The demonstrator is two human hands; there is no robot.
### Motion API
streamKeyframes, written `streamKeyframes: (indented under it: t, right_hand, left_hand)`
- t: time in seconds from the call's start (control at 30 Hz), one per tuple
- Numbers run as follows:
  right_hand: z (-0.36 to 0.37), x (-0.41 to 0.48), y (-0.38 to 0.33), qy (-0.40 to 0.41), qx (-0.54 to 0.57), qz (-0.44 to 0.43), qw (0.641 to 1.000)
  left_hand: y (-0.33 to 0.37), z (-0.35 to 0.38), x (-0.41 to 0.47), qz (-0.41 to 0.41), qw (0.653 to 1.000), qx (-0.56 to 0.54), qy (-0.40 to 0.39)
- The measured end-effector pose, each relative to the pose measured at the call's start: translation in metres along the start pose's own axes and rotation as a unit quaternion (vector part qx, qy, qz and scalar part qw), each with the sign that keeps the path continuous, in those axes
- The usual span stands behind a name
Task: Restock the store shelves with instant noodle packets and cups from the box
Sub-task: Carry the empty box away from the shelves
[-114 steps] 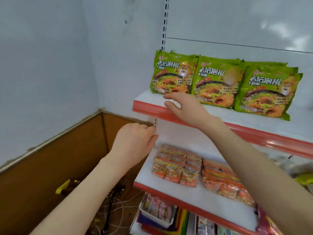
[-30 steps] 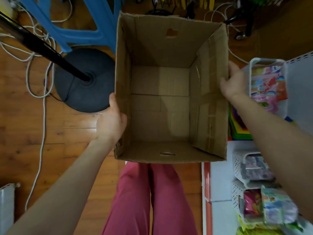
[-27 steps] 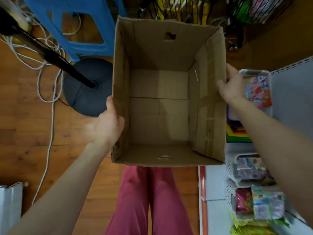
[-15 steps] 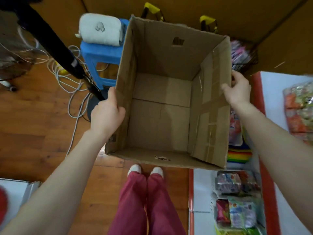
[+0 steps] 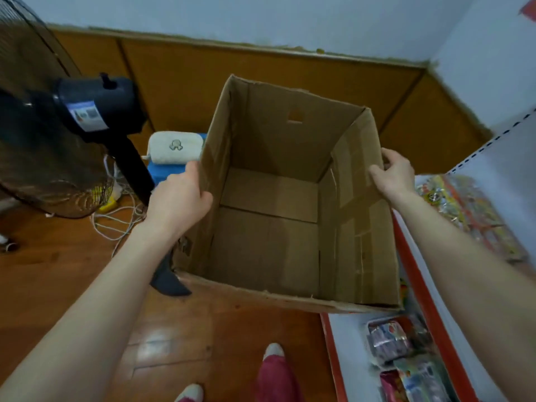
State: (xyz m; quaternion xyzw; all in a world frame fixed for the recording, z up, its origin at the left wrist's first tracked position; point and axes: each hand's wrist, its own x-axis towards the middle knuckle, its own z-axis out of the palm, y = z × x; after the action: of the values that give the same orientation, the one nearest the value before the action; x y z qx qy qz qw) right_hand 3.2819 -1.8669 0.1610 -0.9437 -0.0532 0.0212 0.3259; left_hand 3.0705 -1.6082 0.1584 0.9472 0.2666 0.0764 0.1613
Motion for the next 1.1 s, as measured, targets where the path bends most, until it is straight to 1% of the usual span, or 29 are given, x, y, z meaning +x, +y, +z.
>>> streamKeyframes:
  t: [0.27,0.33,0.53,0.7,0.83,0.97,1.1]
  right_hand:
    - [-0.055,-0.122,-0.03,0.109,0.002,0.083,0.991]
    - [-0.072,-0.152,-0.031,0.131,-0.001,0.104,0.986]
    - [-0.125,-0.244,-0.021,0.19,-0.029,0.156,0.969]
    - [-0.166,-0.324,0.006,0.242,-0.049,0.202,0.948]
    - [-0.196,-0.399,0.03,0.281,-0.057,0.238,0.928]
    - [-0.221,-0.479,0.049,0.328,-0.074,0.262,0.905]
    - [-0.243,-0.552,0.066,0.351,-0.088,0.305,0.881]
  left_hand:
    - [-0.02,-0.067,-0.018,0.133,0.99,-0.037,-0.039]
    - [-0.015,-0.083,-0.024,0.166,0.984,-0.035,-0.059]
    - [0.018,-0.109,-0.057,0.257,0.964,-0.026,-0.063]
    - [0.052,-0.12,-0.103,0.336,0.939,-0.03,-0.066]
    - [0.079,-0.123,-0.155,0.396,0.914,-0.046,-0.072]
    - [0.102,-0.122,-0.211,0.442,0.891,-0.059,-0.085]
    - [0.124,-0.114,-0.259,0.488,0.863,-0.073,-0.11]
